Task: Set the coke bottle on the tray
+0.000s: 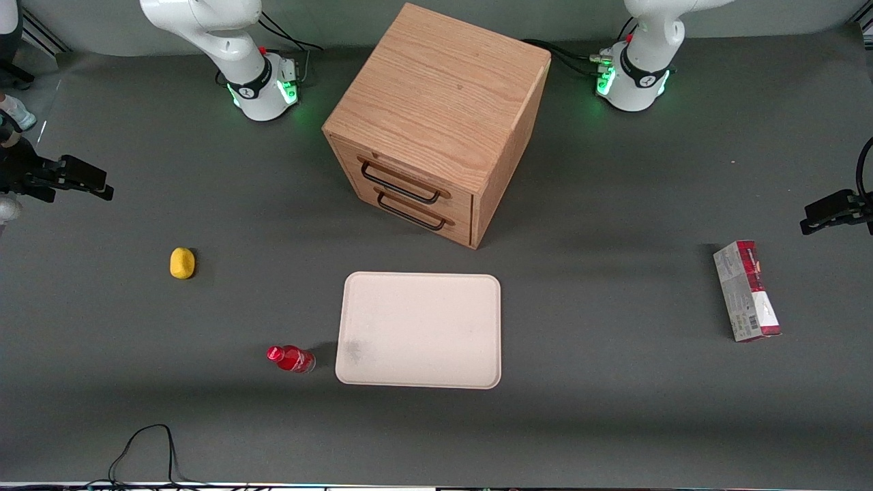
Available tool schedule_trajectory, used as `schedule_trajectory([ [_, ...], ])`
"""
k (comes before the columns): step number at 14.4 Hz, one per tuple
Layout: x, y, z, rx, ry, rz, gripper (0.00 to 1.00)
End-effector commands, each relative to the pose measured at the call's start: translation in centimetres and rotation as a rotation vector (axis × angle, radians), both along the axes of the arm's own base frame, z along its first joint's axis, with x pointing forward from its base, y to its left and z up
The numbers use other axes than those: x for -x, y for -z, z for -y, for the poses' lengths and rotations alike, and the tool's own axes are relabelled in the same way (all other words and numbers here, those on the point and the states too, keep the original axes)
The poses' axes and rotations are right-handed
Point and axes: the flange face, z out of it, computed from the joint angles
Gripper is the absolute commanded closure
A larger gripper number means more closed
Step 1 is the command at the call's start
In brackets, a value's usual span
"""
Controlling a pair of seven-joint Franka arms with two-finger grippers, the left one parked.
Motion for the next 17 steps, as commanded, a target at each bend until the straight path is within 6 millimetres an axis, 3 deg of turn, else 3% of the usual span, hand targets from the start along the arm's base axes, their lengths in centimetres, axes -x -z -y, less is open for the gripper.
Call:
schedule_trajectory([
  [1,-0.1,-0.4,-0.2,0.008,0.019,-0.001,0.00],
  [4,-0.6,0.0,-0.8,0.004,0.014,0.002,0.00],
  [6,-0.8,-0.4,-2.3,-0.014,0.041,0.011,0.00],
  [12,-2.4,-0.4,-13.4,-0.007,0.000,0.031,0.00],
  [14,-4.2,-0.9,-15.5,-0.009,-0.041,0.046,0.00],
  [17,-7.2,-0.2,-17.0,-0.001,-0.060,0.011,0.00],
])
